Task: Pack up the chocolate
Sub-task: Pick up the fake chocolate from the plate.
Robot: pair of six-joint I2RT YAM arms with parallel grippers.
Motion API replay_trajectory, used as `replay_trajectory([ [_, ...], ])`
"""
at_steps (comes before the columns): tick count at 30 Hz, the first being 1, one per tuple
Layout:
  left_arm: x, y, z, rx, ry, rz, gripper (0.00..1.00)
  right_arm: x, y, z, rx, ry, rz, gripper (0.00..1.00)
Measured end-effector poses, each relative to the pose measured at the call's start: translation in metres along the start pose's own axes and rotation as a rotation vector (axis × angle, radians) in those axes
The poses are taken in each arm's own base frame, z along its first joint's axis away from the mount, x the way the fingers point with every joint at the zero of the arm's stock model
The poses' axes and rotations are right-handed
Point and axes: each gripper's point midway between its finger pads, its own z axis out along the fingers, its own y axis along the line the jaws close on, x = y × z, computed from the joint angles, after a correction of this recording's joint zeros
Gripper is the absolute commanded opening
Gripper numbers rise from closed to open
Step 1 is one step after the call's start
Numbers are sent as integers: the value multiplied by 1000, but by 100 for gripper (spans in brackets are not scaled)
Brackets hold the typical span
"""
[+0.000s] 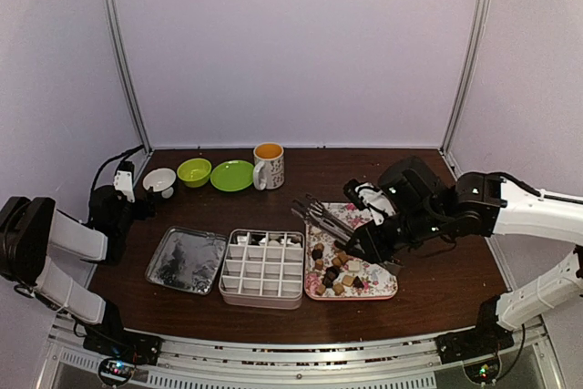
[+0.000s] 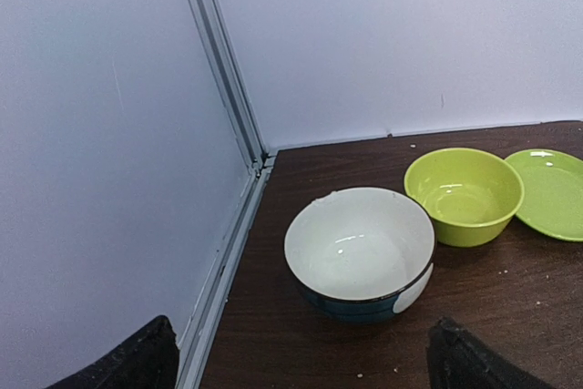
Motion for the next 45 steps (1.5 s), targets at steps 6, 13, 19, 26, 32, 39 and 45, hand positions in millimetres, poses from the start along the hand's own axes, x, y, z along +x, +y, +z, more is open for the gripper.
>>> replay_trajectory([
  [6,0,0,0,0,0,0,98,29,-18,-19,37,34,23,34],
  [13,0,0,0,0,0,0,98,46,-30,-32,66,46,60,34],
  [19,0,0,0,0,0,0,98,61,-38,-31,89,78,79,34],
  [26,0,0,0,0,0,0,98,78,-46,-28,109,117,85,34],
  [32,0,0,0,0,0,0,98,83,-48,-28,116,129,91,34],
  [39,0,0,0,0,0,0,98,92,-52,-28,127,152,101,34],
  [45,0,0,0,0,0,0,98,107,-57,-31,141,206,104,34],
])
